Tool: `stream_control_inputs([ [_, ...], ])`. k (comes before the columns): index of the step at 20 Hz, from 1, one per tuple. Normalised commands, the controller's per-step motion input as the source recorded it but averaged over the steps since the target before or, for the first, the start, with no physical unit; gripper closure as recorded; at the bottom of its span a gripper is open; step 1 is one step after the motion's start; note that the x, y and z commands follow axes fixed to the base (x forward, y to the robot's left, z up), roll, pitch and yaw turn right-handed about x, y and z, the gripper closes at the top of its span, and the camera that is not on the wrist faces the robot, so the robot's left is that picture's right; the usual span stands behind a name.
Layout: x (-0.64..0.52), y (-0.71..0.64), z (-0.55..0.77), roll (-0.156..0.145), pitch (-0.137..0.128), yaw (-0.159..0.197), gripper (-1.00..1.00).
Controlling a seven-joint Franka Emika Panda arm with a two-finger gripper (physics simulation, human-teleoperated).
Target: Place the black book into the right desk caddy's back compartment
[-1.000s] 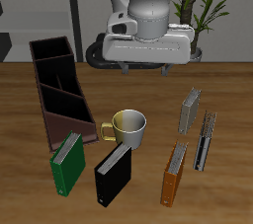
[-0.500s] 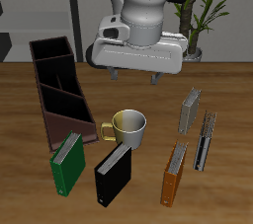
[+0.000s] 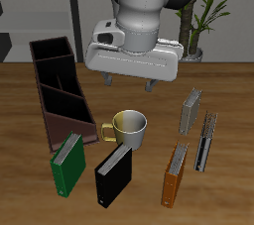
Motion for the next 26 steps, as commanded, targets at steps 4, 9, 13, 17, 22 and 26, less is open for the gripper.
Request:
stream_control_inputs([
  [4,0.11,0.11,-0.03,0.064,-0.005,-0.005,-1.00],
  [9,0.12,-0.03,-0.02,0.021,-0.003,-0.011,-1.00],
  [13,0.15,-0.15,0.02,0.007,-0.031,-0.024,-1.00],
  [17,0.17,-0.13,-0.06,0.005,-0.012,-0.043,-1.00],
  [22,0.11,-0.07,-0.08,0.014,-0.019,-0.027,-1.00],
  [26,0.11,-0.04,-0.17,-0.001,-0.017,-0.024,-1.00],
])
